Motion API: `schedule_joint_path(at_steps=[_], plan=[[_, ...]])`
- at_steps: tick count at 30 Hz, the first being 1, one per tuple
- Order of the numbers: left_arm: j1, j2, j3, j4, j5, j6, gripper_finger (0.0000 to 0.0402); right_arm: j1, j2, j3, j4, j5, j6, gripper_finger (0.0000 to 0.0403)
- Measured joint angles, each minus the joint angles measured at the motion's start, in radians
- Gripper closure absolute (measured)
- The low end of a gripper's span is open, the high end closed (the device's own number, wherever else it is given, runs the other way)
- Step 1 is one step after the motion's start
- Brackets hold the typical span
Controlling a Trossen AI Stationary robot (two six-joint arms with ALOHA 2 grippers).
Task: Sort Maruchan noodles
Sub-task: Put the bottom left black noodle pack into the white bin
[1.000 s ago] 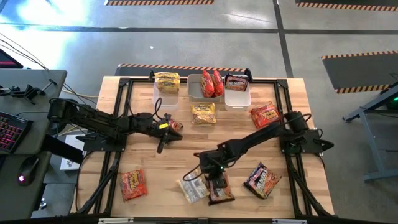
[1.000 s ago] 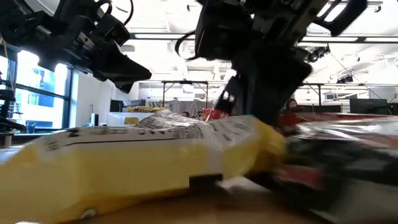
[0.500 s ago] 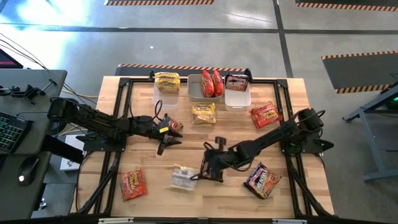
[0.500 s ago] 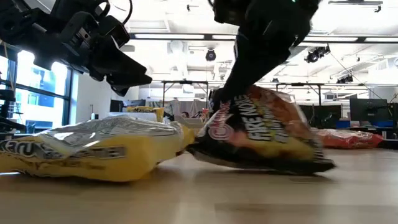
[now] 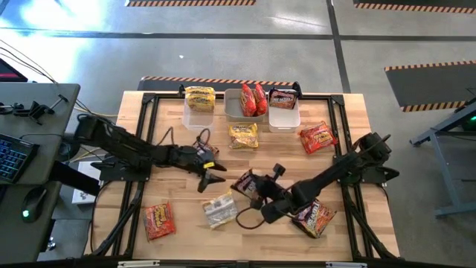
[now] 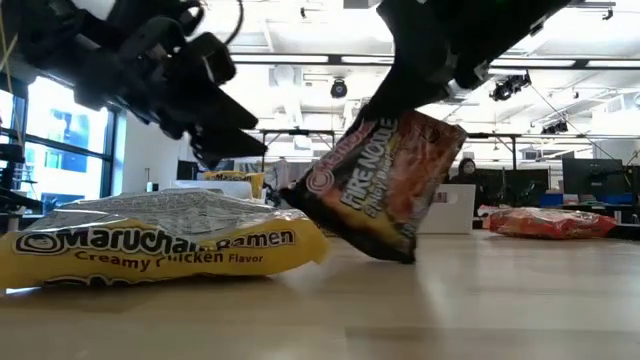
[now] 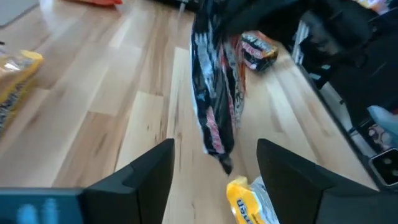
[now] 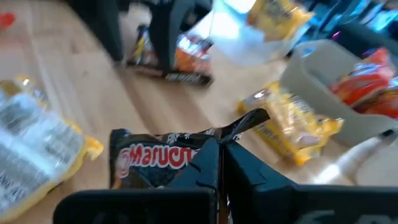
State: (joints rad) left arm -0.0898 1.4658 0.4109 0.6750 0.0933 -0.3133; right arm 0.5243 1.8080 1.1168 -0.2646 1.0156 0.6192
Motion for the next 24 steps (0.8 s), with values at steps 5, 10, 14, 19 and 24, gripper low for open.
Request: schedule_joint_path(at_steps=[5,10,14,19,24], plan=[[-0.013,0.139,0.094,0.000,0.015,0.041,0.0176,0.029,0.000,0.000,0.016,0.077,0.010,0.0403],[-0.022,0.252,0.173,0.001,0.055,0.050,0.0176,0.040,0.000,0.000,0.030,0.105,0.010,0.0403],[-0.031,0.306,0.204,0.000,0.057,0.113,0.0176,0.040,0.000,0.000,0.044,0.129,0.005,0.0403],[-0.051,0.325,0.216,-0.002,0.054,0.177,0.0202,0.041,0.000,0.002,0.049,0.130,0.005,0.0403],[-0.058,0.325,0.216,-0.012,0.004,0.134,0.0246,0.040,0.000,0.002,0.053,0.127,0.004,0.0403]])
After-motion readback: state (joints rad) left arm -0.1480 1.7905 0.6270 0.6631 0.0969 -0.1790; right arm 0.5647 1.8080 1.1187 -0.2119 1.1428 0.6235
